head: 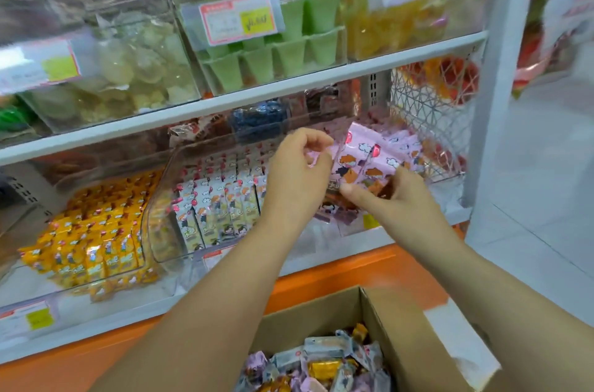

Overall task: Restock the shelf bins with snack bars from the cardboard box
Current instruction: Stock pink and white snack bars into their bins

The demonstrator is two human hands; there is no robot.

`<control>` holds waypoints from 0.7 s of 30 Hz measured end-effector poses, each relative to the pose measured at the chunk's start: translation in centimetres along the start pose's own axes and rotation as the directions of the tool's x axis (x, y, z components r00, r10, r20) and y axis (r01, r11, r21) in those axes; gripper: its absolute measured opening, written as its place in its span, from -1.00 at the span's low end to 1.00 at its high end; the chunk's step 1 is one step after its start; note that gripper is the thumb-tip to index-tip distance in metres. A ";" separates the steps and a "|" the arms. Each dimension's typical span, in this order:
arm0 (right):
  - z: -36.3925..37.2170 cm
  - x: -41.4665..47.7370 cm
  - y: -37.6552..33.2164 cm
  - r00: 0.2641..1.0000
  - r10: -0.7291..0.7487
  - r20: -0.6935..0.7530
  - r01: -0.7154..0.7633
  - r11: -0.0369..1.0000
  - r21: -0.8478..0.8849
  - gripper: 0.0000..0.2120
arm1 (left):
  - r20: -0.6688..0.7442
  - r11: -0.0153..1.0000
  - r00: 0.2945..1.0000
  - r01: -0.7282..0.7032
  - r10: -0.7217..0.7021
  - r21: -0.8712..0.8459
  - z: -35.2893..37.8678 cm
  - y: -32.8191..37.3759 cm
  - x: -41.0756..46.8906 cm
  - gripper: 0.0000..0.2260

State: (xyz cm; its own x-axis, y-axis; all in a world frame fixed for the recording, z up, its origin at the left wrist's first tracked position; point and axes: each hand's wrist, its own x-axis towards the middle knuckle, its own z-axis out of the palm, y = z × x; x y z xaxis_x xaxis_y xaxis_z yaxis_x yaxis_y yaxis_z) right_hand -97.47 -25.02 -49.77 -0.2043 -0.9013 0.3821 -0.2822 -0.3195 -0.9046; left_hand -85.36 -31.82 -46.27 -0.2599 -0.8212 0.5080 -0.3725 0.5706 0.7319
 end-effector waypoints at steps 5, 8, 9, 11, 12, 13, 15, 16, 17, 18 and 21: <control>-2.8 3.3 1.8 0.999 -0.008 -0.053 0.003 0.997 -0.079 -0.77 | 0.111 0.999 0.994 0.022 -0.025 0.027 1.5 -0.1 2.2 -0.83; -3.5 5.4 2.9 0.999 0.031 -0.013 -0.033 0.985 -0.170 -0.70 | 0.273 0.999 0.962 0.036 -0.029 -0.018 0.9 -0.2 3.4 -0.72; -3.4 6.2 3.4 0.998 0.057 0.011 -0.054 0.979 -0.198 -0.69 | 0.326 1.000 0.945 0.016 -0.023 0.024 0.7 -0.5 3.7 -0.67; -2.8 7.7 4.7 0.991 0.111 0.078 -0.089 0.966 -0.243 -0.67 | 0.383 0.976 0.924 -0.082 -0.001 0.200 0.6 -1.4 4.4 -0.62; -2.5 8.4 5.4 0.982 0.142 0.122 -0.103 0.954 -0.281 -0.66 | 0.387 0.943 0.922 -0.134 0.007 0.303 0.7 -2.2 4.6 -0.63; -2.1 9.0 5.9 0.973 0.162 0.166 -0.103 0.942 -0.320 -0.63 | 0.383 0.900 0.924 -0.173 0.007 0.399 0.8 -3.0 4.8 -0.65; -1.5 9.8 6.9 0.942 0.227 0.246 -0.128 0.924 -0.360 -0.52 | 0.368 0.812 0.930 -0.204 -0.015 0.547 1.0 -4.6 4.9 -0.73; -1.2 10.0 7.2 0.924 0.263 0.276 -0.148 0.914 -0.377 -0.49 | 0.358 0.787 0.933 -0.202 -0.026 0.583 1.1 -5.4 4.8 -0.78; -1.0 10.2 7.4 0.911 0.284 0.298 -0.151 0.903 -0.402 -0.49 | 0.352 0.781 0.936 -0.200 -0.027 0.591 1.1 -6.1 4.5 -0.82; -0.6 10.3 7.6 0.897 0.307 0.319 -0.145 0.884 -0.444 -0.51 | 0.351 0.786 0.936 -0.204 -0.018 0.583 1.1 -6.8 4.2 -0.84; 0.4 10.8 7.7 0.891 0.306 0.335 -0.094 0.847 -0.523 -0.46 | 0.360 0.806 0.932 -0.236 0.030 0.543 1.0 -8.8 3.2 -0.85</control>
State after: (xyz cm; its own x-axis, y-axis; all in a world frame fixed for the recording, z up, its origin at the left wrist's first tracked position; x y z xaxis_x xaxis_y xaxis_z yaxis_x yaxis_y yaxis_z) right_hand -101.48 -37.30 -52.67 0.0455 -0.9990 0.0006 -0.7102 -0.0327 -0.7032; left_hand -83.82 -39.47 -51.48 -0.5744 -0.7483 0.3316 -0.7228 0.6539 0.2236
